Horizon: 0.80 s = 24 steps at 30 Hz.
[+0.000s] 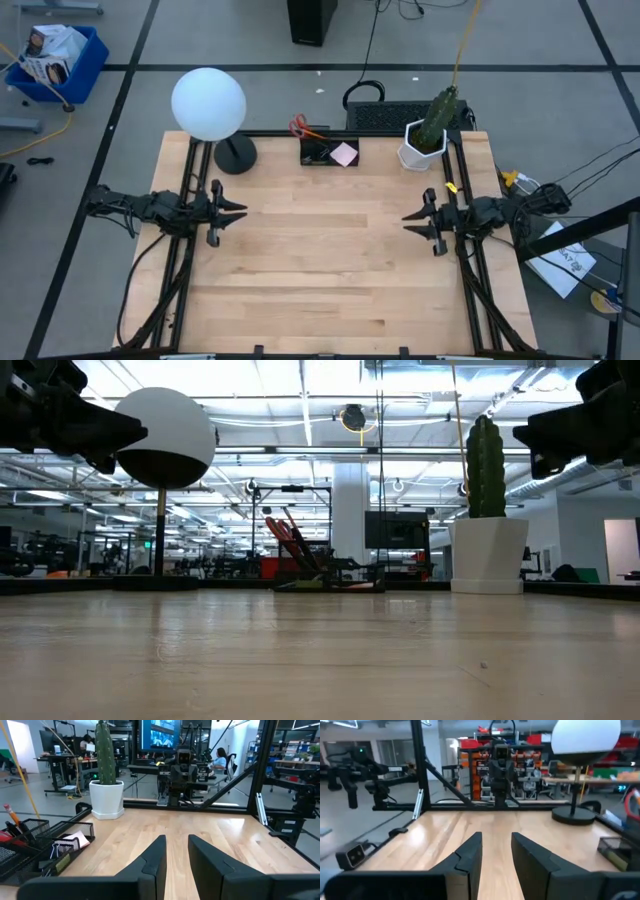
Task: Pick and place office supplies into organizer
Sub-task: Return to Home Position
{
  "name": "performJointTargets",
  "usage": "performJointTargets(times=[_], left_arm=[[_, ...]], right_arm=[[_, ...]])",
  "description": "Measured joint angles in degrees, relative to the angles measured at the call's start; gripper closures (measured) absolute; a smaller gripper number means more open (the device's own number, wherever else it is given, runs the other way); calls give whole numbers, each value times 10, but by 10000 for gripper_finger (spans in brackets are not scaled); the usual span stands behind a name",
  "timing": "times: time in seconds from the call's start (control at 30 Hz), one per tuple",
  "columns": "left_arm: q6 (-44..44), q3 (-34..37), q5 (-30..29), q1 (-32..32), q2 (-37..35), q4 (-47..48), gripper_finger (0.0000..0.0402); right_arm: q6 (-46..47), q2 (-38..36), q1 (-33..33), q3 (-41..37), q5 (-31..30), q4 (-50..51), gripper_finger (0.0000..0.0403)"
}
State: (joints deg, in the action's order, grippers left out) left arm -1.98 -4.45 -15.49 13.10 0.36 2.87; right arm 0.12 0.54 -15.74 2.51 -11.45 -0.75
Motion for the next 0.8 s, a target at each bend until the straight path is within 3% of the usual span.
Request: performJointTargets(times=[0.2,0.8], left_arm=[[0,0,0,0,0,0,316],[0,0,0,0,0,0,316]], right_arm=[[36,17,0,-13,11,-54,304],[37,17,0,-15,11,-51,303]])
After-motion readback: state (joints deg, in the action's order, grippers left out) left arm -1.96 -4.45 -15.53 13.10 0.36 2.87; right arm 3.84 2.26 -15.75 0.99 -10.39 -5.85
